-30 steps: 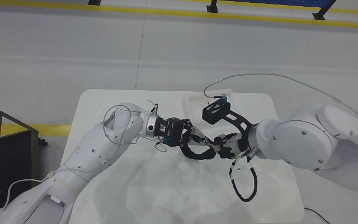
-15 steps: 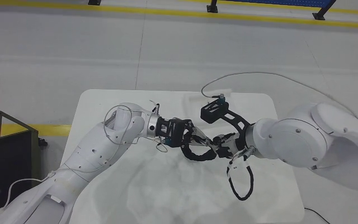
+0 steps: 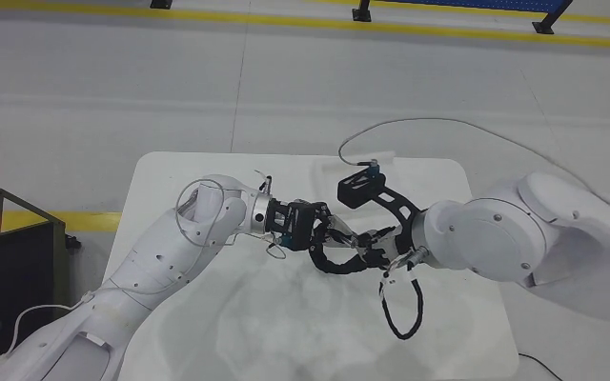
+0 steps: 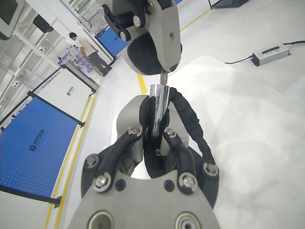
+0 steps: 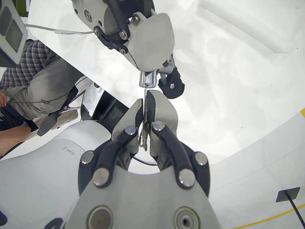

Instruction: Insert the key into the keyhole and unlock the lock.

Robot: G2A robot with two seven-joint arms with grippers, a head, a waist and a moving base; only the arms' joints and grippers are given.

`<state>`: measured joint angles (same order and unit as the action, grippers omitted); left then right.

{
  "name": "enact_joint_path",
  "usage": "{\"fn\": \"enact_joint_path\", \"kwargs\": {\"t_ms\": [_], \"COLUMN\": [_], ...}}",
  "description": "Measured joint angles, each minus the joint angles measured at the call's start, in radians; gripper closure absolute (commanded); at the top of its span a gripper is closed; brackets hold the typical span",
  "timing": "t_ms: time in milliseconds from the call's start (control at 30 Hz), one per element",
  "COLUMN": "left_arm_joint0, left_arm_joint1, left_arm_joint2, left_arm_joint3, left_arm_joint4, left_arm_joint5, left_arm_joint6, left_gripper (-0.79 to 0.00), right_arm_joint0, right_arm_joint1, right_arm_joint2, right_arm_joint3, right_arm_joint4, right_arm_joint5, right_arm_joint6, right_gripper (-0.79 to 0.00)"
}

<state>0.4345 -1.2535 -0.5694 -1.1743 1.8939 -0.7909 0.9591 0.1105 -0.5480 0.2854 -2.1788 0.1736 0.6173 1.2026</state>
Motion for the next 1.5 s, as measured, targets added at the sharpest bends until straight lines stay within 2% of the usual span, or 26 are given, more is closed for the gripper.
{"fn": "enact_joint_path", "kwargs": {"t_ms": [433,667,1500], "left_arm_joint0": [0.005,0.008,0.014], "left_arm_joint1": [0.001,0.001,0.003], "left_arm_joint2": [-0.008,-0.012,-0.020], "left_arm_joint3": [-0.003,-0.002,0.012], "left_arm_joint4": [-0.006,-0.014,-0.021], "left_arm_joint5": [0.000,-0.003,-0.019], "left_arm_joint6": [0.006,0.006,0.019], "left_gripper": [0.000,0.000,0.000], "right_arm_joint0": [0.015,0.004,-0.024], "right_arm_joint1": [-0.010,-0.012,-0.023], "right_arm_joint2": [-0.026,-0.002,0.013], "right_arm_joint3": [0.021,0.006,0.024], "right_arm_joint4": [0.042,0.058,0.018], "right_arm_joint5": [0.040,0.064,0.064], "right_arm_joint6": [-0.040,-0.064,-0.066], "right_gripper": [0.000,0.000,0.000]}}
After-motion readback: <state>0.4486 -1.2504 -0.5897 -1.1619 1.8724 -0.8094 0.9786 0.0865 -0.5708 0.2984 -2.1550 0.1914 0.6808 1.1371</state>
